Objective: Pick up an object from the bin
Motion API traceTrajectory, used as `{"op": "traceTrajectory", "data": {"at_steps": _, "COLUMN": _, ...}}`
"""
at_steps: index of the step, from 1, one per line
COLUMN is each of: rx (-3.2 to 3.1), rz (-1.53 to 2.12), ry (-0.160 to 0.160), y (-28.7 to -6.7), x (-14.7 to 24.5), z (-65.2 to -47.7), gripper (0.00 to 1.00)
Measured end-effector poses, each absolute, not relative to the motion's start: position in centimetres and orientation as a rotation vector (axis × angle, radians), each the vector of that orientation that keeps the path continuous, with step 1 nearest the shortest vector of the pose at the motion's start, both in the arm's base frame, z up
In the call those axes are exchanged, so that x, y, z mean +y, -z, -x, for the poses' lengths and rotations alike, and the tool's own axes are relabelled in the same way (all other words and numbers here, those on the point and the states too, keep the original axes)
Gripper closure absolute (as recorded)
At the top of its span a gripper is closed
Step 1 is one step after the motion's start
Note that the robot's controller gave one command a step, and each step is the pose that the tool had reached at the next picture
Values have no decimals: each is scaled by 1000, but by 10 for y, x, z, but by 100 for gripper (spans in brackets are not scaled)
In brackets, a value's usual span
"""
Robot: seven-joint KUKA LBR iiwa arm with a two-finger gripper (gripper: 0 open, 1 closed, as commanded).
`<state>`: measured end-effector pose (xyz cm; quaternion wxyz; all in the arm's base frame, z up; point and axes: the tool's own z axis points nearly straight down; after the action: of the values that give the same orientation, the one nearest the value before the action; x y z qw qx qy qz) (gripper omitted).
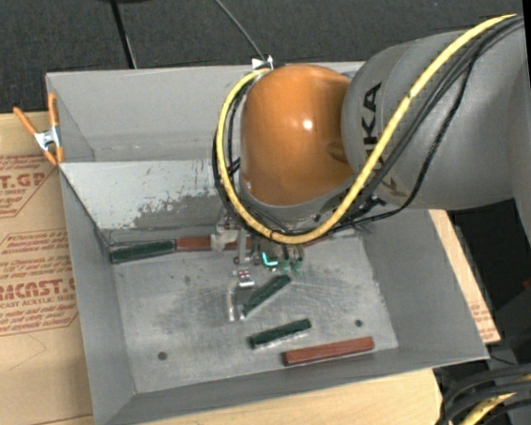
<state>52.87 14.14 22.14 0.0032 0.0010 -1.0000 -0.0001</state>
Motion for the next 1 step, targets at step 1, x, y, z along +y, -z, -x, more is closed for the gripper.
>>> {"op": "traceTrajectory", "data": {"at_steps": 1, "rx": -3139, "rz": -3, "ry": 1, "y": -223, "x": 141, "z": -529, "gripper": 0}}
